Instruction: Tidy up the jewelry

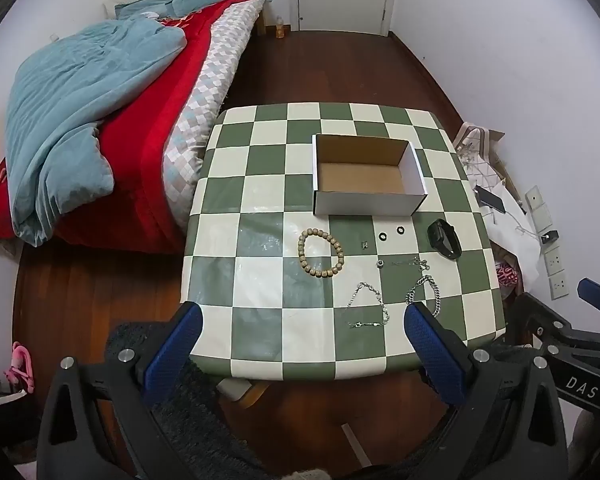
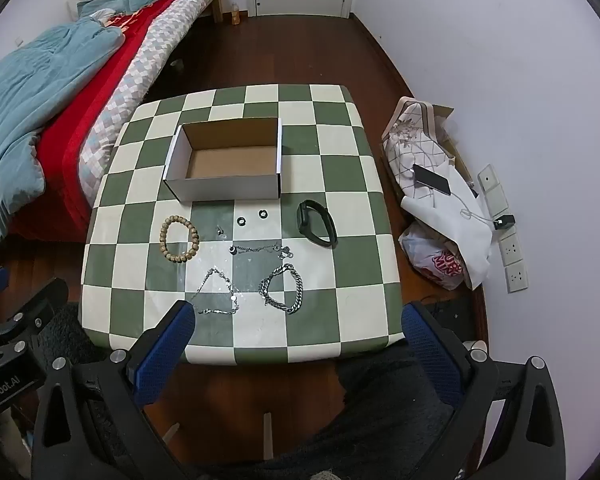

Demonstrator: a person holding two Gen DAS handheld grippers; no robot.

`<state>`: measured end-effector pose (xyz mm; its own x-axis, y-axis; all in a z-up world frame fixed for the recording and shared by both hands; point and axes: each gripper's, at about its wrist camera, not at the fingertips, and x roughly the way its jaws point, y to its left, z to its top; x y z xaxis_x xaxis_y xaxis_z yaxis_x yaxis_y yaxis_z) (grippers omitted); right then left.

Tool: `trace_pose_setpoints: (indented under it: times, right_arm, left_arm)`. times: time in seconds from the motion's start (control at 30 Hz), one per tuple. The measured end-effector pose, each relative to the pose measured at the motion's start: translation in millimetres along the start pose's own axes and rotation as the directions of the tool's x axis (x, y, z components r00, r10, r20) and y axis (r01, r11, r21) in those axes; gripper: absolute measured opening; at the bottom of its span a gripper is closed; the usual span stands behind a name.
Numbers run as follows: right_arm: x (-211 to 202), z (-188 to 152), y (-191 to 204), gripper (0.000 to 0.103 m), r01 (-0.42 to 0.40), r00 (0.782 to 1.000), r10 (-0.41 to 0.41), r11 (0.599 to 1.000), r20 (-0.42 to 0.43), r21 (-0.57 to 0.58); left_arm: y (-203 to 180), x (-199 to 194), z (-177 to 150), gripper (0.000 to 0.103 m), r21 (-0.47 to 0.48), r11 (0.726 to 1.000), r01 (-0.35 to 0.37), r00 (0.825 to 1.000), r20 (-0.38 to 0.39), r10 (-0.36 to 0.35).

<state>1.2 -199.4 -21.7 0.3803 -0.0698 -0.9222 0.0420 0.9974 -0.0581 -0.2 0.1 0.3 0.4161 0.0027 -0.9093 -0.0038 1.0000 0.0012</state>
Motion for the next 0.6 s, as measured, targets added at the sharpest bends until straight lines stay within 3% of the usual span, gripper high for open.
trace_pose_setpoints:
  times: [0.6]
  right_arm:
    - [-3.1, 3.6, 8.0, 0.103, 0.006, 1.000, -0.006, 1.000, 0.001, -0.009]
  left_arm:
    - [11.9, -5.4, -0.7, 0.103, -0.017, 1.000, -0.001, 1.000, 0.004, 0.001]
